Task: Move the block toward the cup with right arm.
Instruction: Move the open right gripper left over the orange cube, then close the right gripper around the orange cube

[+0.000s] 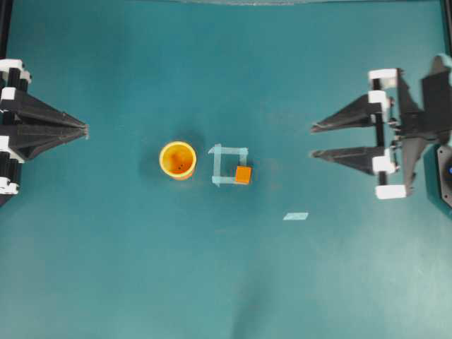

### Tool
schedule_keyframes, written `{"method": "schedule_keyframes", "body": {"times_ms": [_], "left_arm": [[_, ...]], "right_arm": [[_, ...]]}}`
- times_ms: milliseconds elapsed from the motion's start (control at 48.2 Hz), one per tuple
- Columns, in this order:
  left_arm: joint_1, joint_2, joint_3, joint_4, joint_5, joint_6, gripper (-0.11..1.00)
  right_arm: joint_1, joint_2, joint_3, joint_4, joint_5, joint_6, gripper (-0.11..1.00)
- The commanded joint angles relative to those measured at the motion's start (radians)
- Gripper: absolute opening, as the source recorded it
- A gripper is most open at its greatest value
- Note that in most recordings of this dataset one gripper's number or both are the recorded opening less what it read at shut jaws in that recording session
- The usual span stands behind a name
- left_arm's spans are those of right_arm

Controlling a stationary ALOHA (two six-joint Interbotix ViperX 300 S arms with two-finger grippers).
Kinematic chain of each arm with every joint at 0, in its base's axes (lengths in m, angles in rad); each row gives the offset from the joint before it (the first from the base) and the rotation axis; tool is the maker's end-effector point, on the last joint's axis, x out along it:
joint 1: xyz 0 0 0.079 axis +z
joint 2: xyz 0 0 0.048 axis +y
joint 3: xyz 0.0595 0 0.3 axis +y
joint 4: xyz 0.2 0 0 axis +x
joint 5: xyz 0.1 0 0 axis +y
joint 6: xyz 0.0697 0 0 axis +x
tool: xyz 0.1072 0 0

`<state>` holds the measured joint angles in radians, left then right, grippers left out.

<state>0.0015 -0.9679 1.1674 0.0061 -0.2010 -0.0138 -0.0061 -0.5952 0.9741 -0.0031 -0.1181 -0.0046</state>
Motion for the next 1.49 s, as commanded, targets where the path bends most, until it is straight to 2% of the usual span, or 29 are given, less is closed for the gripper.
{"method": "schedule_keyframes", "body": {"times_ms": [0, 207, 435, 726, 1140, 1472], "left_arm": [[0.003, 0.009, -0.025, 0.002, -0.003, -0.002, 0.11], [0.003, 0.009, -0.031, 0.002, -0.003, -0.002, 0.11], [0.003, 0.009, -0.034, 0.003, -0.002, -0.002, 0.11], [0.003, 0.009, -0.034, 0.003, 0.008, -0.002, 0.11], [0.003, 0.009, -0.034, 0.003, 0.012, -0.003, 0.11], [0.003, 0.011, -0.034, 0.003, 0.011, -0.003, 0.11]], "right_arm": [[-0.002, 0.038, -0.041, -0.002, -0.003, -0.002, 0.55], [-0.002, 0.173, -0.103, -0.002, 0.0, 0.0, 0.6], [-0.002, 0.341, -0.198, -0.002, 0.025, 0.005, 0.61], [-0.002, 0.522, -0.268, 0.0, 0.046, 0.029, 0.61], [-0.002, 0.675, -0.299, 0.005, 0.026, 0.032, 0.61], [0.008, 0.735, -0.293, 0.011, -0.02, 0.095, 0.61]]}}
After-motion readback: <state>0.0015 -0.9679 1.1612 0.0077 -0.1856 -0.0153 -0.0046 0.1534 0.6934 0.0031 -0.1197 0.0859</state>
